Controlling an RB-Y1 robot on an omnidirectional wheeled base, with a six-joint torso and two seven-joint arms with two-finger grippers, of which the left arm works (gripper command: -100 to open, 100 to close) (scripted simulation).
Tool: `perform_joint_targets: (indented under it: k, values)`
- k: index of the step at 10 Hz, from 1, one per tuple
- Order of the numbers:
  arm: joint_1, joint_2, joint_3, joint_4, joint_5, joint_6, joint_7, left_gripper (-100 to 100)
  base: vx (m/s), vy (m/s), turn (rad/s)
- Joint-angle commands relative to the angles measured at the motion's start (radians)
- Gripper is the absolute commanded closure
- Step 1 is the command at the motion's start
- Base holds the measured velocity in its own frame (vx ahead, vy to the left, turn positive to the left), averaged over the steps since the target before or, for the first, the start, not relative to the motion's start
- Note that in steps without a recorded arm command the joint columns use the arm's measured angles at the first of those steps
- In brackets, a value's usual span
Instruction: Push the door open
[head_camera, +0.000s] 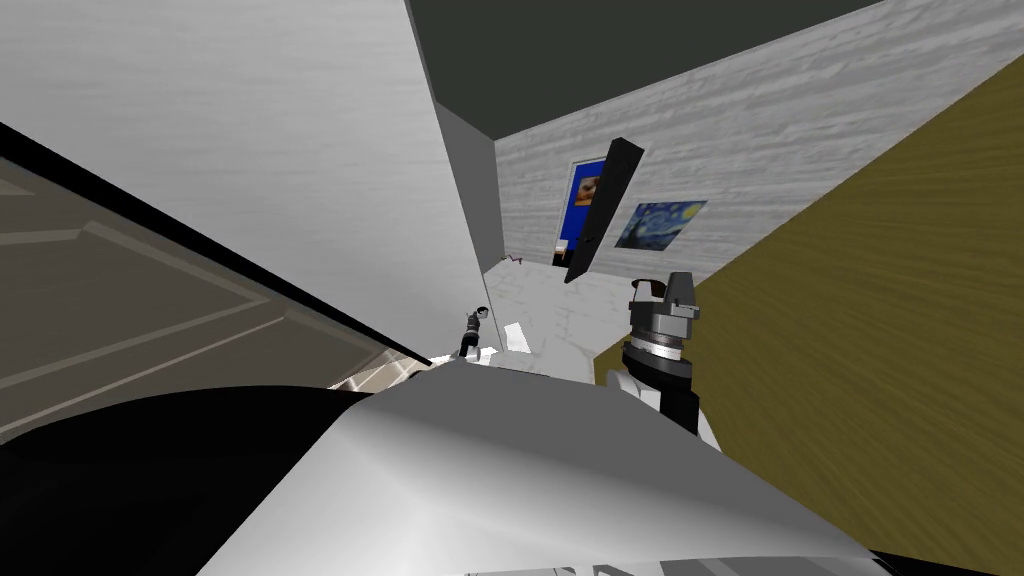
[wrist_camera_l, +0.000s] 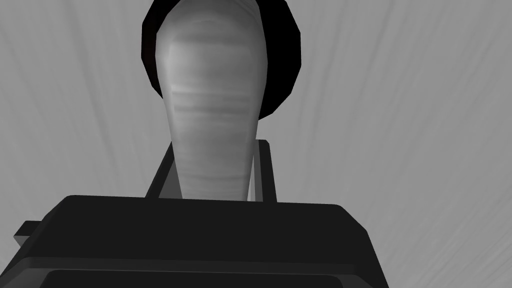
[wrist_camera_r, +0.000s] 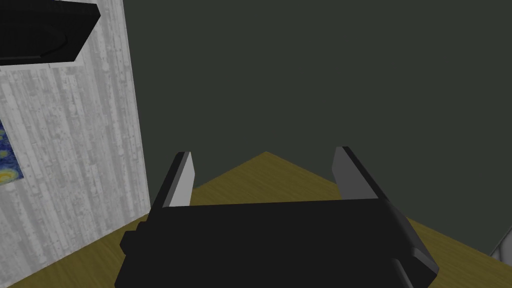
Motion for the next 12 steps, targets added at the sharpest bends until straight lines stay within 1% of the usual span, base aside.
perform_joint_targets:
  k: [1,2,3,4,5,6,7,8,11,12]
  values:
    - [-0.011,0.010,0.019,0.016,0.012,-0.017,-0.006,100,0.193,-0.007,0.035]
    - [-0.011,0.010,0.019,0.016,0.012,-0.017,-0.006,100,0.166,-0.005,0.021]
    - [-0.013,0.010,0.019,0.073,0.012,-0.017,-0.006,100,0.077,0.001,-0.005]
    - [-0.011,0.010,0.019,0.075,0.012,-0.017,-0.006,100,0.017,-0.002,-0.001]
    - [-0.017,0.010,0.019,0.096,0.012,-0.019,-0.006,100,-0.021,-0.005,-0.008]
    - [-0.011,0.010,0.019,0.046,0.012,-0.017,-0.006,100,-0.038,-0.008,0.006]
    - [-0.011,0.010,0.019,0.016,0.012,-0.017,-0.006,100,-0.032,-0.007,0.005]
    - [-0.009,0.015,0.036,0.018,0.023,-0.018,-0.013,100,0.106,-0.020,0.032]
    - [-0.008,0.016,0.040,0.019,0.026,-0.018,-0.014,100,0.125,-0.016,0.031]
    - [-0.006,0.021,0.059,0.021,0.038,-0.019,-0.021,100,0.161,-0.025,0.023]
